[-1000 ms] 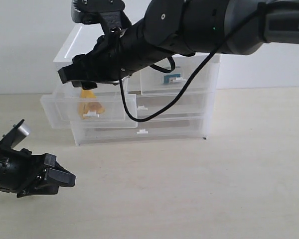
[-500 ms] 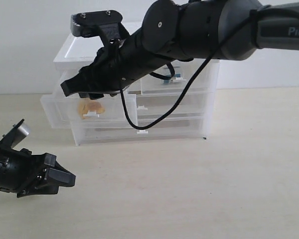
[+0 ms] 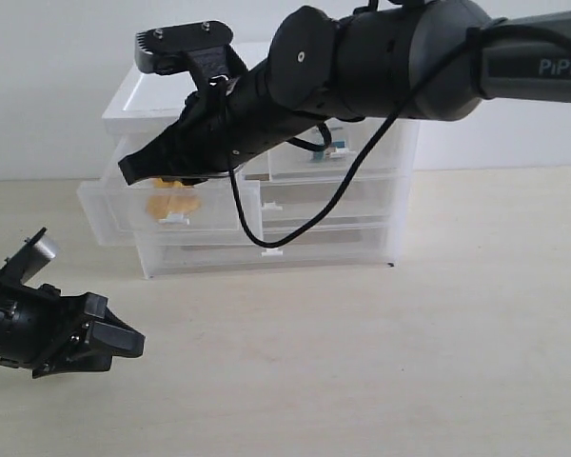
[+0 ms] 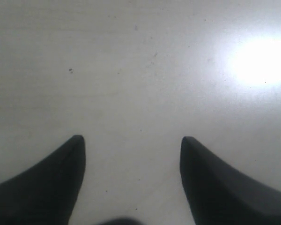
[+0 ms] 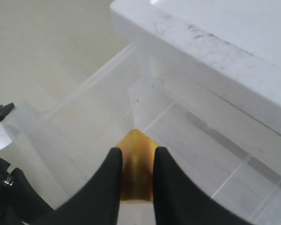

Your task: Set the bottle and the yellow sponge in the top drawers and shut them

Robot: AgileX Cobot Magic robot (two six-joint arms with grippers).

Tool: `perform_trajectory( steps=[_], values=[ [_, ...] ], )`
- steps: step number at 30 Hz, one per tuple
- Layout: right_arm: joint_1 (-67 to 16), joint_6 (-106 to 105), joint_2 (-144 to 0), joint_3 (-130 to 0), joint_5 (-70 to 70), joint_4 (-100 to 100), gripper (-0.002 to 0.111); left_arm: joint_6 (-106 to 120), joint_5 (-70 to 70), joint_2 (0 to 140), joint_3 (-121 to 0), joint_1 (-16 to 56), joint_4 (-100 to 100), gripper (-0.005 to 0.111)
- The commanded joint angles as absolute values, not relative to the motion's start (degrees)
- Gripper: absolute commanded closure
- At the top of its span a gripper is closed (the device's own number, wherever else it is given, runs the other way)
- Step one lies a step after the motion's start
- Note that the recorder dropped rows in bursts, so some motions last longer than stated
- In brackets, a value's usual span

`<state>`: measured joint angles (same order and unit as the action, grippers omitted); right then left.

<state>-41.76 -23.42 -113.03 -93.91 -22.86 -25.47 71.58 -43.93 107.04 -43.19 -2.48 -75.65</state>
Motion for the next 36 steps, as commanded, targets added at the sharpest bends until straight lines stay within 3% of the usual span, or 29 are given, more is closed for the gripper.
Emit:
perform_trajectory(
  steps=[1,6,13,36],
  values=[
    [-41.82,-22.22,-111.28,-97.38,-27.99,-20.56,0.108,72.23,-44.3,106.61,-42.94,-2.38,-76.04,0.051],
    [-41.82,-12.95,-111.24,-102.44,-36.19,-5.28,0.108,72.23,-44.3,106.61,-42.94,-2.38,-76.04,0.051],
    [-41.82,-12.6,-111.9,-104.07,-41.02,-1.02,0.108,72.23,-44.3,106.61,-42.94,-2.38,-76.04,0.051],
    [-41.82,-12.5,-118.75,-104.07,-26.21,-8.36,0.108,72.23,-44.3,106.61,-42.94,-2.38,-76.04,0.051]
  ],
)
